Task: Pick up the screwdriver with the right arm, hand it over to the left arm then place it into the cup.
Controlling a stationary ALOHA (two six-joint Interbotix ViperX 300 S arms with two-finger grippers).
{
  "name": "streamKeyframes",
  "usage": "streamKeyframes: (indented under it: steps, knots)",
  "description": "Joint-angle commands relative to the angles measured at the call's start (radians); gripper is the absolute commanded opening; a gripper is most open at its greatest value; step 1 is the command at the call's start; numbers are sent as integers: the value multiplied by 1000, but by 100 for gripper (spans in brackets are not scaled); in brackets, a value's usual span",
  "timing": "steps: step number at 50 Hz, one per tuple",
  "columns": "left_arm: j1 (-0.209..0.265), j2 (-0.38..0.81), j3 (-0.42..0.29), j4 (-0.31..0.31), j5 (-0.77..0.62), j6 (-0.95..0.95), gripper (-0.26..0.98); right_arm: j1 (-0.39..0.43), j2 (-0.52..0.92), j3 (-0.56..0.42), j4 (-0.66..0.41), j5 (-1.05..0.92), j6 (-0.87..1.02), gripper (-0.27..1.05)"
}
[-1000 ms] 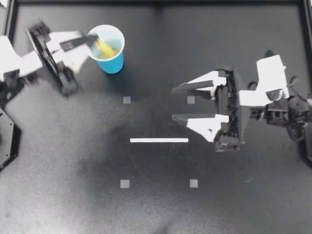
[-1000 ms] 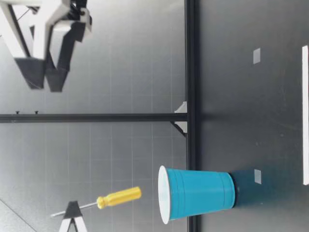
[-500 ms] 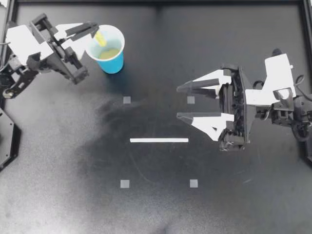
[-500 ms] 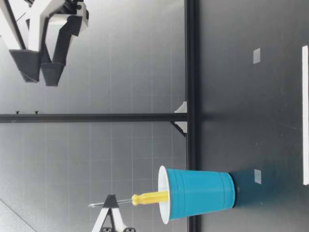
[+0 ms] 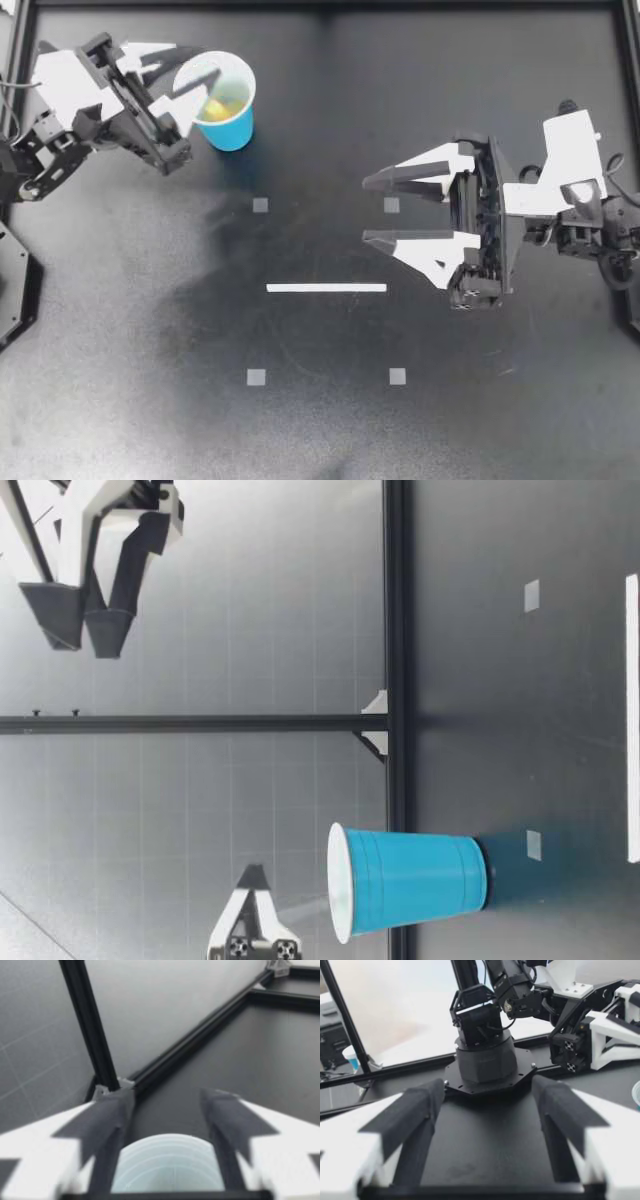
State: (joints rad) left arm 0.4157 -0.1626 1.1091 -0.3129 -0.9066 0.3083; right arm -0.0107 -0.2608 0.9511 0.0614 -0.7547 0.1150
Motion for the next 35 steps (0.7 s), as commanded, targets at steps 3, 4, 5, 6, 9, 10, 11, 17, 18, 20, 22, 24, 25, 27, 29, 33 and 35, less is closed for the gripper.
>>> streamKeyframes:
  steps: [3,4,5,6,9,10,11,17,18,20,22,24,25,27,29,33,35]
  knots:
    - [5,-23,-28,3,17,-6,60,-5,-15,-9,0,-9,2,72]
    - [5,-26,-29,3,20,-6,60,-5,-15,-9,2,-9,2,72]
    - [3,-31,-31,3,23,-9,60,-5,-17,-9,2,-9,2,72]
    - [0,-35,-32,3,28,-14,60,-5,-15,-9,2,-9,2,72]
    - [-18,-58,-35,8,37,-35,60,-6,-17,-8,0,-9,2,72]
    - [-26,-66,-35,12,40,-43,60,-5,-18,-6,0,-9,2,72]
    - [-35,-74,-35,17,41,-49,60,-5,-18,-6,0,-9,2,72]
    - [-120,-123,-37,44,61,-98,60,-5,-20,0,0,-9,2,72]
    - [-138,-129,-38,48,64,-107,60,-5,-20,0,0,-8,2,72]
    - [-175,-138,-41,51,71,-124,60,-5,-18,2,2,-5,2,72]
    - [-210,-141,-46,52,80,-141,60,-5,-20,5,0,-6,0,72]
    - [-253,-141,-51,54,89,-156,60,-5,-18,6,0,-5,-2,72]
    - [-268,-141,-54,55,94,-160,60,-5,-20,6,0,-5,-2,72]
    - [-295,-140,-58,55,98,-169,60,-6,-20,11,0,-3,-5,71]
    - [-321,-138,-63,57,101,-172,60,-5,-20,12,0,-3,-6,71]
    - [-367,-140,-75,60,103,-172,60,-5,-20,17,0,-2,-5,71]
    - [-388,-141,-86,63,101,-170,60,-5,-20,20,0,-2,-5,71]
